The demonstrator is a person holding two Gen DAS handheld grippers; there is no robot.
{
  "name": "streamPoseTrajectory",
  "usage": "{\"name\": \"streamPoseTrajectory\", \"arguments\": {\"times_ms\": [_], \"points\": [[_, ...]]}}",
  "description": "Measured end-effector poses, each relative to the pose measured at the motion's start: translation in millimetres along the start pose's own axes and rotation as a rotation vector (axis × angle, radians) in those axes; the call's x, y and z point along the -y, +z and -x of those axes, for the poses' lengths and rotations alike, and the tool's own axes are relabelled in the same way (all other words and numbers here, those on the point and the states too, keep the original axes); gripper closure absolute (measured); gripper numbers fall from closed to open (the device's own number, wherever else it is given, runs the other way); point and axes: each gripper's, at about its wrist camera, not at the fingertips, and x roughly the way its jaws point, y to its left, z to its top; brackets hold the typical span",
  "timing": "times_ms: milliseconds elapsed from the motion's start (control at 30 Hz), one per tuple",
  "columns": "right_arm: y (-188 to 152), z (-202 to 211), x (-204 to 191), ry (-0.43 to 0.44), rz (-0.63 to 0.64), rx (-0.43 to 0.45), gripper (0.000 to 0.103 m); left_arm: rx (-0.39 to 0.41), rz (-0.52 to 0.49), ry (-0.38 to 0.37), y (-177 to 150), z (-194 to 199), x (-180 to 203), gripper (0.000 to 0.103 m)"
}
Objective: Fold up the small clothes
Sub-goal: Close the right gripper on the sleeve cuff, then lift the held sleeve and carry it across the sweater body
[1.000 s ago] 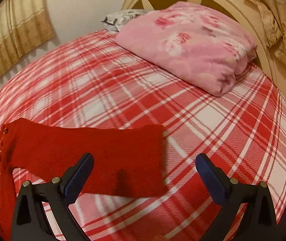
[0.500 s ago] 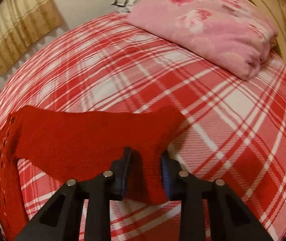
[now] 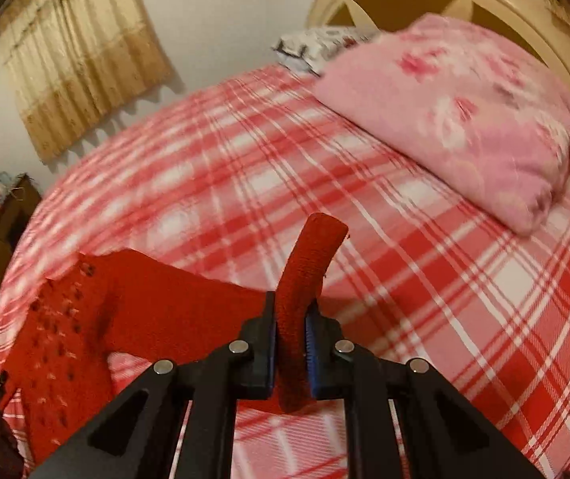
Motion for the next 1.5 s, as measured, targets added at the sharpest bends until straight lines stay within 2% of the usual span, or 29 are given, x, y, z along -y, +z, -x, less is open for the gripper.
{"name": "streamPoseTrajectory", "arguments": {"times_ms": [433, 900, 1100, 1500], "points": [[52, 57, -126, 0.106, 0.218, 0.147, 0.092, -0.014, 0.059, 0.006, -7, -2, -28, 0.000], [66, 90, -255, 0.225, 0.423, 0.225, 0.093, -0.021, 0.124, 0.010, -16, -3, -62, 0.000], [61, 95, -306, 0.288, 0.496, 0.234, 0.093, -0.022, 0.150, 0.000, -20, -3, -73, 0.000], [18, 83, -412, 0.391, 0.685, 0.210, 0.093, -0.040, 0.196, 0.002, -27, -9, -90, 0.000]]}}
